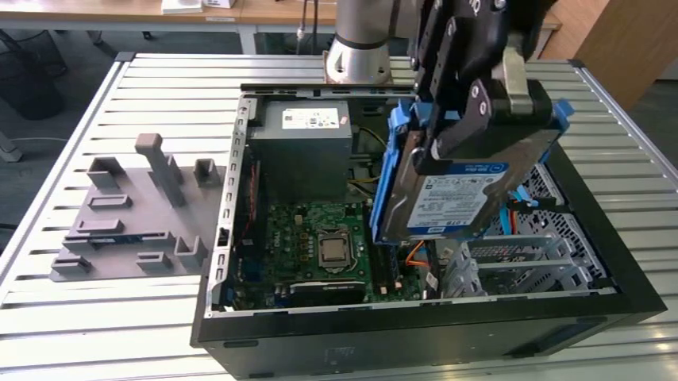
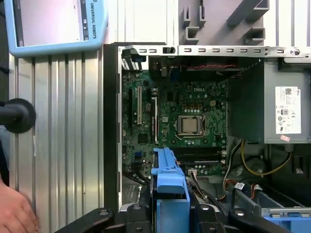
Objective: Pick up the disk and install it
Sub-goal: 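Insert the disk into the insertion slot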
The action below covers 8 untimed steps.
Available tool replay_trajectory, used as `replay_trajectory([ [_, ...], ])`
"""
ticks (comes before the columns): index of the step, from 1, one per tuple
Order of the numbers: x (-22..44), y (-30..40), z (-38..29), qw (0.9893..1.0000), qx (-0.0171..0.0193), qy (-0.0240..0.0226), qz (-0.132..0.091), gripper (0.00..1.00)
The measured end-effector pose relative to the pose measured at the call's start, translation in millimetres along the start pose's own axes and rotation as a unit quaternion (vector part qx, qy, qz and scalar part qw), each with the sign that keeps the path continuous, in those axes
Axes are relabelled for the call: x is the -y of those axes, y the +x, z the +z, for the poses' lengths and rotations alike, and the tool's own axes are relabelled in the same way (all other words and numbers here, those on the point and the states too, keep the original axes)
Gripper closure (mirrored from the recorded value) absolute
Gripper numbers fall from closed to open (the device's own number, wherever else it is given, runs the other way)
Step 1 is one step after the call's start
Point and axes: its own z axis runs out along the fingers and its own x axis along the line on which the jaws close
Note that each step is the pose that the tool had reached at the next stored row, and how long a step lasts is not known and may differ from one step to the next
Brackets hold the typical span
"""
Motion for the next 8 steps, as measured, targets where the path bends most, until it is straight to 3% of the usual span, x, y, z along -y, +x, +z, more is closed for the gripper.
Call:
replay_trajectory([
  [4, -0.3, -16.7, 1.1, 1.0, 0.0001, 0.0001, 0.0, 0.64],
  [8, -0.3, -18.2, 0.9, 1.0, -0.0001, 0.0001, 0.0, 0.64],
])
